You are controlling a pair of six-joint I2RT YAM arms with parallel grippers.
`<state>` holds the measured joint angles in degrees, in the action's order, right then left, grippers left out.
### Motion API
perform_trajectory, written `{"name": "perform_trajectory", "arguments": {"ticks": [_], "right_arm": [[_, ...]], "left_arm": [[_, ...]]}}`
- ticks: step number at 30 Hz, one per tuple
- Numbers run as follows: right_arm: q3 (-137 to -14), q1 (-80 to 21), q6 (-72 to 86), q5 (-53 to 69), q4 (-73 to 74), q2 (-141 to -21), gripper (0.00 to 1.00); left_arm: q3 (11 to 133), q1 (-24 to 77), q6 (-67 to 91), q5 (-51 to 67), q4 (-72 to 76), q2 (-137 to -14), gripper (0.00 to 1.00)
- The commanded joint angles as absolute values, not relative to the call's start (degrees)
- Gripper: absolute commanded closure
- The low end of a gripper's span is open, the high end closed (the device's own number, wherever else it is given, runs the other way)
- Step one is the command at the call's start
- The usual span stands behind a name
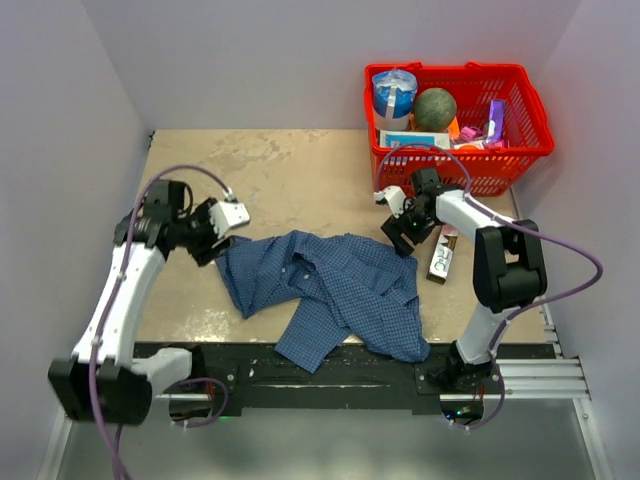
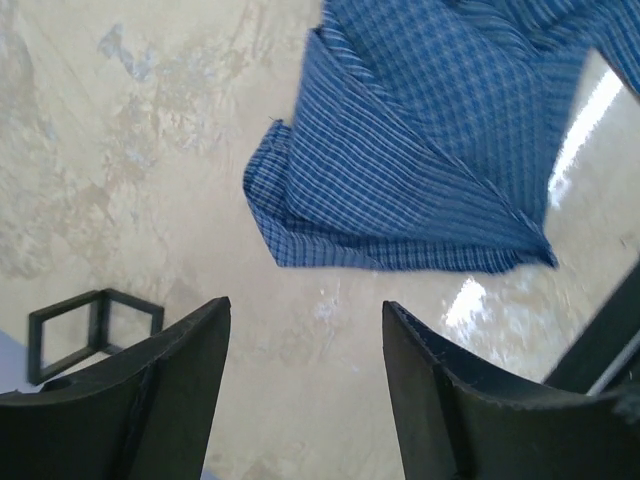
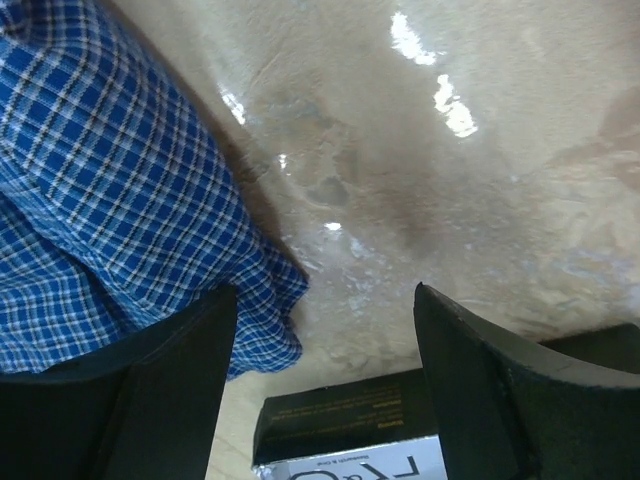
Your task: Remove the brooch from the garment
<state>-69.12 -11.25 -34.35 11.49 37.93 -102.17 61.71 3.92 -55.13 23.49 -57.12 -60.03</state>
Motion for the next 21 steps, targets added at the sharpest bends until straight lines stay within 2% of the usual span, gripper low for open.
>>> {"name": "perform_trajectory", "arguments": {"ticks": [1,3,4,6,7,10,15,21], "right_arm": [[-73.12,-11.43,-36.12,15.9,45.25,-104.14,0.29],[-73.3,-11.6,-35.69,15.38,46.4,-106.68,0.37],[-73.74,-11.6,-35.68,15.38,47.89,-107.66,0.52],[-74.09,-11.51,-35.68,16.78,49.12,-108.63,0.65],[-74.53,-11.51,-35.68,17.83,50.0,-108.63,0.79],[-77.24,-11.51,-34.54,21.18,49.4,-104.09,1.0],[-86.73,-11.51,-30.76,23.63,47.81,-95.2,1.0],[-96.93,-11.86,-21.9,25.31,36.76,-84.65,1.0]], "left_arm": [[65.56,2.64,-41.93,27.32,-47.63,-71.16,0.33],[64.52,2.72,-41.49,31.54,-47.38,-73.99,0.29],[62.95,2.72,-41.48,32.68,-47.37,-74.61,0.27],[61.7,2.72,-43.67,35.67,-48.86,-76.19,0.27],[60.83,2.72,-44.73,36.38,-49.74,-76.46,0.26],[58.81,2.72,-48.5,35.51,-51.76,-74.63,0.26],[53.01,3.25,-55.71,27.16,-49.83,-66.38,0.25],[48.0,5.18,-60.74,29.71,-52.92,-62.5,0.25]]}}
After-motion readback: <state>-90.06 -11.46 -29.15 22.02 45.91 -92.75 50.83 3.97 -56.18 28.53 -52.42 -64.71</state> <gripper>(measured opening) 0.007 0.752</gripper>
